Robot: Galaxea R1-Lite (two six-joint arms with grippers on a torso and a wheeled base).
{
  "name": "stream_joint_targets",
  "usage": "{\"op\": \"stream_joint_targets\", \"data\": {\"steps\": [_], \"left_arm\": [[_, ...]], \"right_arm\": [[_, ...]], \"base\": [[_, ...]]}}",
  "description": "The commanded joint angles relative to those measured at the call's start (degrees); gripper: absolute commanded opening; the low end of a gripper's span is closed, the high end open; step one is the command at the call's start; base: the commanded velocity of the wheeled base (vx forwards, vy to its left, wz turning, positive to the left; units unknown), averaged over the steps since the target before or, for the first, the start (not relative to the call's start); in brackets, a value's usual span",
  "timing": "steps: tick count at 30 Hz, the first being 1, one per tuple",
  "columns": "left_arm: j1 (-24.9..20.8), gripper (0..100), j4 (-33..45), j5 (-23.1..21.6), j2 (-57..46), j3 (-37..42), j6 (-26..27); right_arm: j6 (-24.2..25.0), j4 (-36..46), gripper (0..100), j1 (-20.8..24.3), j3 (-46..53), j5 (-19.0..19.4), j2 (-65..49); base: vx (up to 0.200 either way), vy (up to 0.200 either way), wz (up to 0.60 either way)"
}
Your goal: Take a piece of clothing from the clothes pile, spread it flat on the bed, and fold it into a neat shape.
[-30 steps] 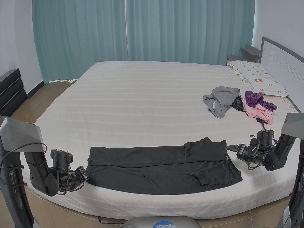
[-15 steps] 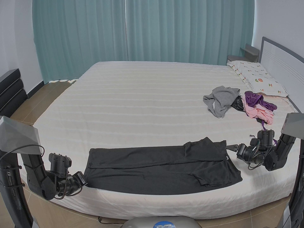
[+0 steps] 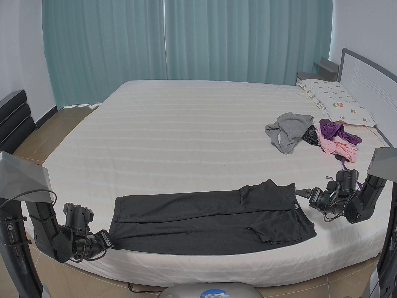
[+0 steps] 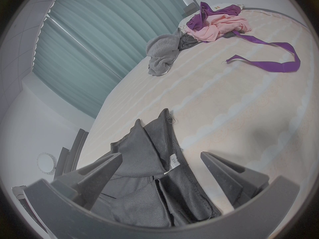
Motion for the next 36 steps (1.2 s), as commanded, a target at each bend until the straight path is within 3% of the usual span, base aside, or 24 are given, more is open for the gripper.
{"op": "stream_joint_targets", "data": {"steps": [1, 11, 19, 20, 30, 31, 36], "left_arm": [[0.07, 0, 0.14, 0.01, -0.27, -0.07, 0.09], [-0.02, 0, 6.29, 0.1, -3.25, -0.87, 0.44], [-0.02, 0, 6.11, 0.01, -2.55, -1.74, 0.18], [-0.02, 100, 6.11, -0.08, -2.64, -1.83, 0.18], [1.3, 100, 6.2, -0.34, -4.48, -3.33, 0.0], [1.47, 100, 6.73, -1.22, -5.45, -5.61, -0.18], [0.95, 100, 6.81, -2.45, -4.75, -10.45, 0.0]], "right_arm": [[0.01, -0.02, 100, 0.05, -0.08, 0.02, 0.11], [0.01, -0.02, 100, -0.04, -0.08, 0.02, 0.11], [0.01, -0.02, 100, -0.04, -0.08, 0.02, 0.02], [0.01, -0.02, 100, -0.04, 0.01, 0.02, 0.02], [1.41, -0.02, 100, 0.14, 0.1, 0.28, -0.86], [4.58, -0.63, 100, 0.31, 0.1, 0.81, -2.09], [4.84, -1.95, 100, 0.49, 1.15, 2.13, -2.09]], "base": [[0.0, 0.0, 0.0], [0.0, 0.0, 0.0], [0.0, 0.0, 0.0], [0.0, 0.0, 0.0], [0.0, 0.0, 0.0], [0.0, 0.0, 0.0], [0.0, 0.0, 0.0]]}}
